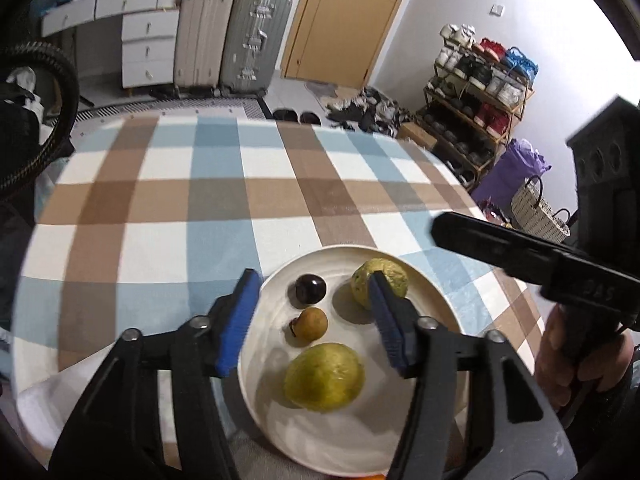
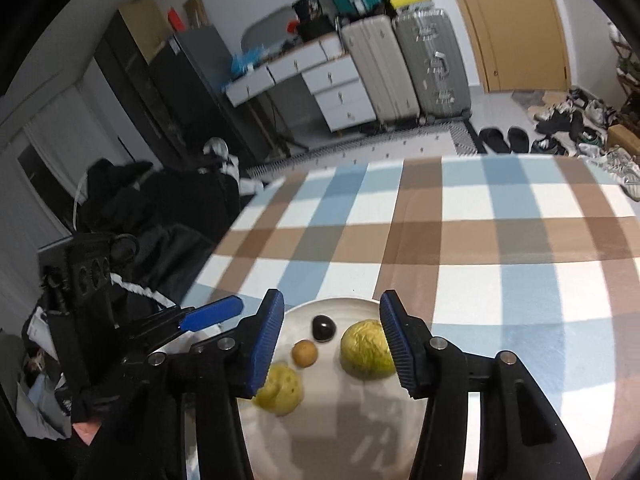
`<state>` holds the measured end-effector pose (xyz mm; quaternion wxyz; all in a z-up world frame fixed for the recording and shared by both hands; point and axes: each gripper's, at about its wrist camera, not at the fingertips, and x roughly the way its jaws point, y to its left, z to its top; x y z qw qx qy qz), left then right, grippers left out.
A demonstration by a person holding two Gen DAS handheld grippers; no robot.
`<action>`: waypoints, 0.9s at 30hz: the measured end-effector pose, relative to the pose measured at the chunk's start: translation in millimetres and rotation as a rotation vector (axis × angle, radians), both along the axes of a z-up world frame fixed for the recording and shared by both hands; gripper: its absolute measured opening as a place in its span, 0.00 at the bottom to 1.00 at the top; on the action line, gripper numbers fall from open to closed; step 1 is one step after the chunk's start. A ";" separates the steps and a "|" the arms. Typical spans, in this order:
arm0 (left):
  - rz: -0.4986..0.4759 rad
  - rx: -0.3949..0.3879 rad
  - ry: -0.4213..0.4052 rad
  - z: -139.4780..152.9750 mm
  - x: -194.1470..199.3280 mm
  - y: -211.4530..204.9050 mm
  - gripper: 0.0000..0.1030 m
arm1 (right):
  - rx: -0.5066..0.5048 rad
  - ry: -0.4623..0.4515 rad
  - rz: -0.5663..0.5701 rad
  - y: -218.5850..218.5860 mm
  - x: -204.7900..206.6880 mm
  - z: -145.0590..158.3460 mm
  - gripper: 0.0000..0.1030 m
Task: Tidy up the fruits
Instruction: 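Carry the kiwi and plum onto the cream plate and open both tools, then move both tools back toward the tomatoes and oranges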
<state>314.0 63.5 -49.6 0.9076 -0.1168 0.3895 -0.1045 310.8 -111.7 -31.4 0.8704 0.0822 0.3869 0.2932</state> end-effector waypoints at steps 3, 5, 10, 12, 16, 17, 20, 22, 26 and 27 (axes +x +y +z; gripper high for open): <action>0.014 0.009 -0.040 16.1 -19.2 -0.4 0.62 | 0.006 -0.059 -0.023 -12.0 -25.0 15.4 0.57; 0.019 0.018 -0.059 25.1 -31.7 -2.4 0.66 | 0.021 -0.104 -0.042 -21.7 -45.3 26.2 0.66; 0.040 0.027 -0.119 47.3 -71.1 -10.4 0.81 | 0.051 -0.236 -0.082 -41.4 -100.3 50.5 0.86; 0.061 0.045 -0.150 55.0 -88.4 -15.4 0.81 | 0.050 -0.285 -0.088 -46.4 -120.1 55.7 0.94; 0.072 0.075 -0.182 62.9 -119.5 -28.5 0.87 | 0.040 -0.360 -0.096 -54.5 -159.1 59.8 0.98; 0.078 0.082 -0.186 63.5 -125.2 -30.8 0.90 | 0.040 -0.372 -0.098 -56.2 -168.8 59.5 0.99; 0.102 0.078 -0.220 67.0 -150.7 -36.5 0.98 | 0.040 -0.387 -0.090 -61.0 -190.7 56.7 1.00; 0.126 0.081 -0.247 68.2 -166.9 -39.0 0.99 | 0.032 -0.403 -0.093 -63.9 -204.9 54.3 1.00; 0.131 0.103 -0.246 63.2 -187.6 -46.5 0.99 | 0.004 -0.424 -0.118 -68.7 -228.3 45.0 1.00; 0.129 0.106 -0.240 61.1 -191.6 -48.4 0.99 | -0.006 -0.420 -0.126 -69.4 -232.2 41.6 1.00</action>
